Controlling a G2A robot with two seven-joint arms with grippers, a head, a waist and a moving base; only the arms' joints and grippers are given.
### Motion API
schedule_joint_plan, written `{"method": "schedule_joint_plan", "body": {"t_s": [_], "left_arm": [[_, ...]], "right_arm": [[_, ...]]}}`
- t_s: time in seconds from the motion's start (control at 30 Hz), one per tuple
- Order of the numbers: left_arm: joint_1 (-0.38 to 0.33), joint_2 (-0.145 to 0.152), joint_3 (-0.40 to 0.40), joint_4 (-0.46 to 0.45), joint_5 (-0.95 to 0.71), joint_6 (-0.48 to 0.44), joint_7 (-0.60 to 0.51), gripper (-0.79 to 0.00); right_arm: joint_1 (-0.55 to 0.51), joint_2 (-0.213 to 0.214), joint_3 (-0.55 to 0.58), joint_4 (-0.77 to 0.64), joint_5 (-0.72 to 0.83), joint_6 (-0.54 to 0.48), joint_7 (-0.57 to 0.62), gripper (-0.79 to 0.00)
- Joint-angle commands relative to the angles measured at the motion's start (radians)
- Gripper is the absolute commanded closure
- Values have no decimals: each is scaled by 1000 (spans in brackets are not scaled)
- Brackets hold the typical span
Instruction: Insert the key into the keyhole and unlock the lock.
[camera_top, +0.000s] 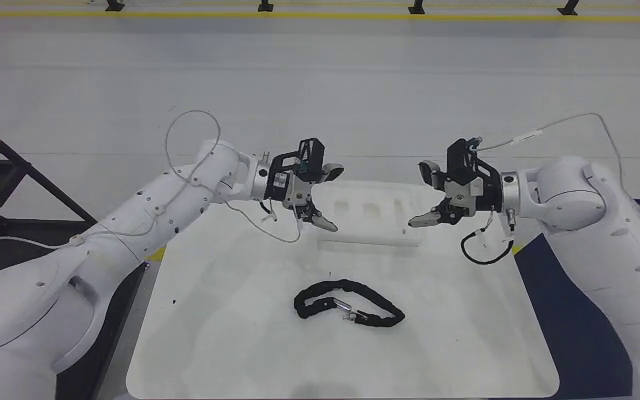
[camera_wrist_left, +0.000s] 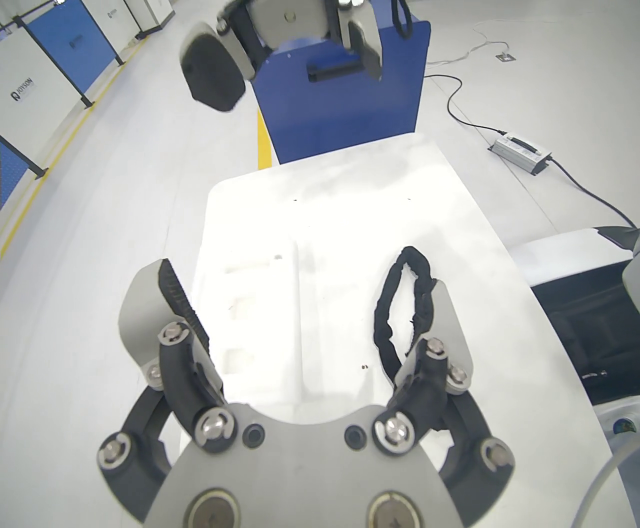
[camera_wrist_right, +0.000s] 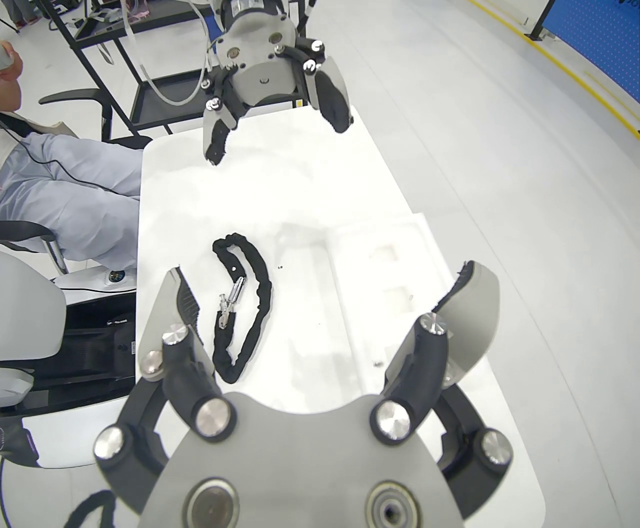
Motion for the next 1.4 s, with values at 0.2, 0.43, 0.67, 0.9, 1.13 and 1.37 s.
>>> {"method": "schedule_joint_plan", "body": {"t_s": [0.2, 0.43, 0.67, 0.9, 1.13, 1.37], "left_arm": [[-84, 25, 0, 6, -188, 0, -127, -785], [-114, 19, 0, 49, -352, 0, -219, -785], [-119, 5, 0, 83, -395, 0, -242, -784], [-118, 5, 0, 82, -394, 0, -241, -784], [-118, 5, 0, 82, -394, 0, -241, -784], [-118, 5, 0, 82, -394, 0, -241, -784]], "right_arm": [[112, -20, -77, 75, 11, 2, 5, -785], [147, -17, -107, 75, 17, 2, -27, -785], [147, -16, -113, 69, 20, 2, -29, -785], [147, -16, -113, 69, 20, 2, -29, -785], [147, -16, -113, 69, 20, 2, -29, -785], [147, -16, -113, 69, 20, 2, -29, -785]]}}
